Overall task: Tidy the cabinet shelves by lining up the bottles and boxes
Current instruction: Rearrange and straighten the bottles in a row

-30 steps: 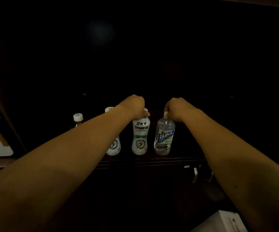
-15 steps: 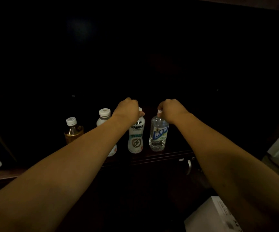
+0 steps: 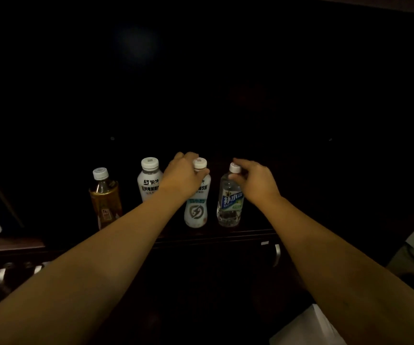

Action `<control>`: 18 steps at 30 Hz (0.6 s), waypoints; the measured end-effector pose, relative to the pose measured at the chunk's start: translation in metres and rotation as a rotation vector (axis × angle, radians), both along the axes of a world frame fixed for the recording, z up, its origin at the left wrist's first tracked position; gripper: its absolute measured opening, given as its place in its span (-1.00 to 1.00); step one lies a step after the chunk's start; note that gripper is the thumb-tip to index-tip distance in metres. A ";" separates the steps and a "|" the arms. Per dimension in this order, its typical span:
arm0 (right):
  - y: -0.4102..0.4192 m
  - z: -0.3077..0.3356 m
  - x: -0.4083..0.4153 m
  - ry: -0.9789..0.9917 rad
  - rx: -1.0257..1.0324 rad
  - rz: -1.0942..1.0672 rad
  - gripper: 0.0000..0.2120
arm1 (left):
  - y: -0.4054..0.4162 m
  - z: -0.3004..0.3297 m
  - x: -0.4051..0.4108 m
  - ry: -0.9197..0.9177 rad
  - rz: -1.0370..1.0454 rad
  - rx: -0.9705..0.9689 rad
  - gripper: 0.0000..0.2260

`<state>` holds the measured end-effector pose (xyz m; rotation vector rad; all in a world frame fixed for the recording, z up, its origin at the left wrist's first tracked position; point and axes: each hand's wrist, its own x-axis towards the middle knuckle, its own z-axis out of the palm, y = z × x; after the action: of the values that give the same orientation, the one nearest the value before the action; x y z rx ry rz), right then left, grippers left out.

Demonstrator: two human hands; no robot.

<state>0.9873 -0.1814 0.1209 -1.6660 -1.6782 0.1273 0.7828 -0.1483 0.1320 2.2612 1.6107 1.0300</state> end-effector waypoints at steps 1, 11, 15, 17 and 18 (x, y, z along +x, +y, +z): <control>-0.002 -0.008 0.004 0.053 0.008 0.017 -0.45 | -0.003 -0.006 0.000 -0.092 -0.002 -0.019 -0.40; -0.012 -0.090 0.007 0.511 -0.204 0.036 -0.03 | -0.026 -0.109 -0.002 -0.328 0.106 -0.268 0.03; -0.009 -0.111 0.004 0.530 -0.217 0.046 -0.24 | -0.025 -0.135 -0.001 -0.348 0.102 -0.344 0.02; -0.005 -0.118 0.003 0.546 -0.241 0.045 -0.30 | -0.024 -0.141 -0.001 -0.365 0.077 -0.370 -0.05; -0.004 -0.120 0.003 0.549 -0.246 0.044 -0.33 | -0.023 -0.143 -0.001 -0.377 0.061 -0.378 -0.09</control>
<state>0.9904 -0.1854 0.0007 -1.5771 -1.3130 0.7676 0.7819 -0.1716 -0.0112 1.6710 1.5592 0.9925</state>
